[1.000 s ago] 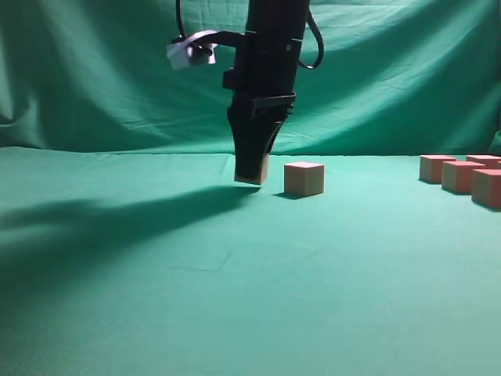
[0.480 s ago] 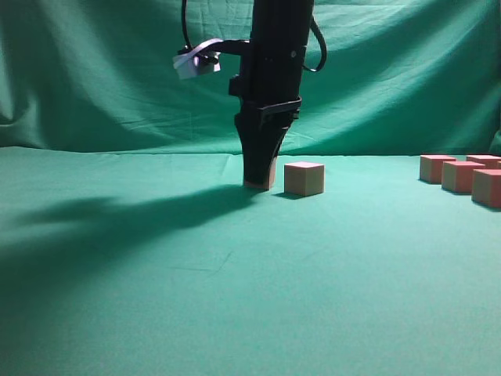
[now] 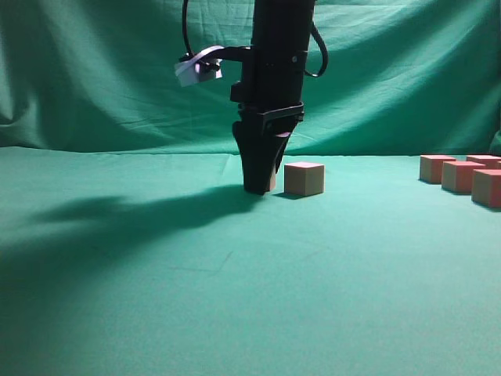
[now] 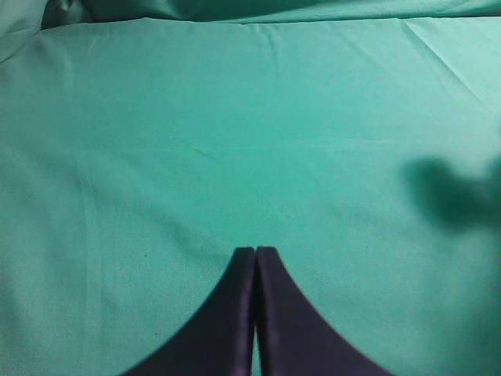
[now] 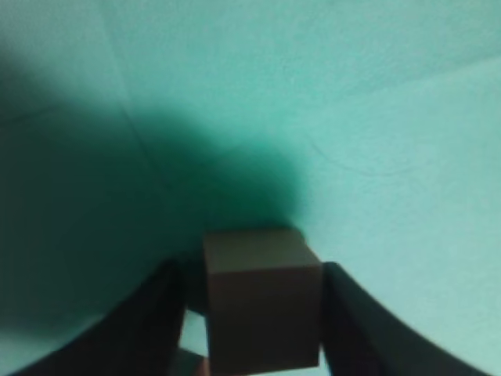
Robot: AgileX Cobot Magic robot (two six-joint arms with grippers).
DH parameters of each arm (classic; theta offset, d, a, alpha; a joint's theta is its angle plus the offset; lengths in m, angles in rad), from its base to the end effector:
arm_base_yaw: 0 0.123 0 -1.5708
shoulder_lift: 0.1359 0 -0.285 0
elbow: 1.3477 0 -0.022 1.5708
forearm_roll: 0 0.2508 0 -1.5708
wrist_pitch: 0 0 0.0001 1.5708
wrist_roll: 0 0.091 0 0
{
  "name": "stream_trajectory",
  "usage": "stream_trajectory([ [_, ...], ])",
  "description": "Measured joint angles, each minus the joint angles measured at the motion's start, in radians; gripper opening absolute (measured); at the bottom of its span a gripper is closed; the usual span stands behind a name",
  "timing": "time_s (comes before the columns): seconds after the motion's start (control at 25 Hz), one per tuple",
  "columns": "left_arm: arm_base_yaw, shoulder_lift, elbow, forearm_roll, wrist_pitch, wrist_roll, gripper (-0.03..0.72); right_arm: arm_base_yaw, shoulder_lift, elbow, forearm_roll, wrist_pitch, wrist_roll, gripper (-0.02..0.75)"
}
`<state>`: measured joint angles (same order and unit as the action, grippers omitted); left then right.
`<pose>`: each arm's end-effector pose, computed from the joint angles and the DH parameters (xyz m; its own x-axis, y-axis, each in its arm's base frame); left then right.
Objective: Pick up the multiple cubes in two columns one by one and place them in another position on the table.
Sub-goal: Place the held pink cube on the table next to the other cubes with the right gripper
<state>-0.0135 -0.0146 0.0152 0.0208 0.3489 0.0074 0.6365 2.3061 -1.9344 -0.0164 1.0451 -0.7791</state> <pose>0.0529 -0.0001 0.1774 -0.2589 0.0304 -0.9654 0.0136 0.9995 0.0279 0.3921 0.2882 0.1689 -0.1320 -0.9784 -0.1588 -0.9708 0.1600 -0.1790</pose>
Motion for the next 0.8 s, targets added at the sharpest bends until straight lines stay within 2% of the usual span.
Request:
stream_trajectory([
  [0.12, 0.000, 0.000, 0.000, 0.000, 0.000, 0.000, 0.000, 0.000, -0.009, 0.000, 0.000, 0.004, 0.006, 0.565],
  [0.16, 0.000, 0.000, 0.000, 0.000, 0.000, 0.000, 0.000, 0.000, -0.016, -0.002, -0.002, 0.006, 0.011, 0.585],
  [0.28, 0.000, 0.000, 0.000, 0.000, 0.000, 0.000, 0.000, 0.000, -0.050, -0.021, -0.008, 0.011, 0.037, 0.569],
  [0.32, 0.000, 0.000, 0.000, 0.000, 0.000, 0.000, 0.000, 0.000, -0.067, -0.031, -0.008, 0.013, 0.041, 0.610],
  [0.44, 0.000, 0.000, 0.000, 0.000, 0.000, 0.000, 0.000, 0.000, -0.127, -0.064, -0.008, 0.054, 0.082, 0.594],
  [0.64, 0.000, 0.000, 0.000, 0.000, 0.000, 0.000, 0.000, 0.000, -0.265, -0.089, -0.014, 0.173, 0.248, 0.594],
  [0.8, 0.000, 0.000, 0.000, 0.000, 0.000, 0.000, 0.000, 0.000, -0.378, -0.091, -0.063, 0.201, 0.408, 0.594],
])
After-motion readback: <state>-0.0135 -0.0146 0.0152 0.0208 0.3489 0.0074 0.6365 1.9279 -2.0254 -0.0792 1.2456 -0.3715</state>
